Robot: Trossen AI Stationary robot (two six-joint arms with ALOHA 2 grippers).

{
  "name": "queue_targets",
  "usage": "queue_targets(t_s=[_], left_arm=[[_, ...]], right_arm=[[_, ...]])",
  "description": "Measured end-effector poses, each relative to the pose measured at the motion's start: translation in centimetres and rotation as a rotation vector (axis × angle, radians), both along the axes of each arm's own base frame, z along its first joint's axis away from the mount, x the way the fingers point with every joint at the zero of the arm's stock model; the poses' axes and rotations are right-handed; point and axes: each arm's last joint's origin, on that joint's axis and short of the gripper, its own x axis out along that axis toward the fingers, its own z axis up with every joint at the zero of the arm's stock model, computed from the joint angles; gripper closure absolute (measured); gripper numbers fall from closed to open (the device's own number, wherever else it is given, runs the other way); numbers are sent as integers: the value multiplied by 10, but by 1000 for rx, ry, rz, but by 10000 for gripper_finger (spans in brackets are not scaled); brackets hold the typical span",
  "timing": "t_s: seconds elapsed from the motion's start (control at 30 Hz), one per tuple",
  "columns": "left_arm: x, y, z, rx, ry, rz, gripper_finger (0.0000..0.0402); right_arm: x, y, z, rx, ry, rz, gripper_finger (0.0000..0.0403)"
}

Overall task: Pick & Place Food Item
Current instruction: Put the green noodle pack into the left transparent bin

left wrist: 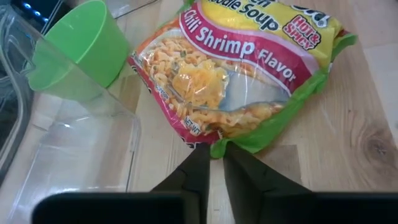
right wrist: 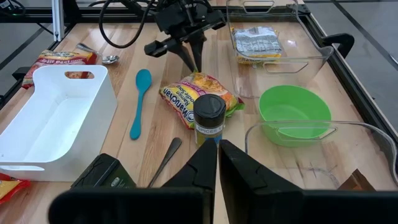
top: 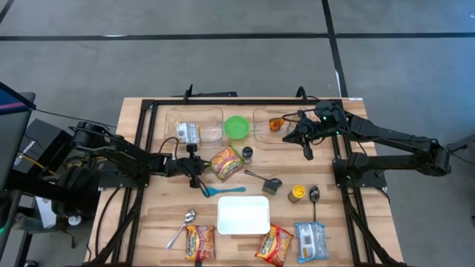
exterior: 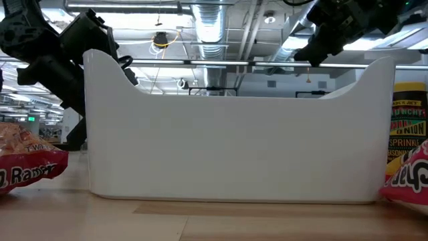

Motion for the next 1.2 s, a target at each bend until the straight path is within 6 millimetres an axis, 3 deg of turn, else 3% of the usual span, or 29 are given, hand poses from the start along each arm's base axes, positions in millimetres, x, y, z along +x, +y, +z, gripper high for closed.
queue_targets(t_s=[0.2,1.2], left_arm=[[0,0,0,-1,-1,1,399],[10,-9,17,-3,-212,-6,401]], right_arm=[[0,0,0,0,0,0,390],[0,0,0,0,0,0,390]])
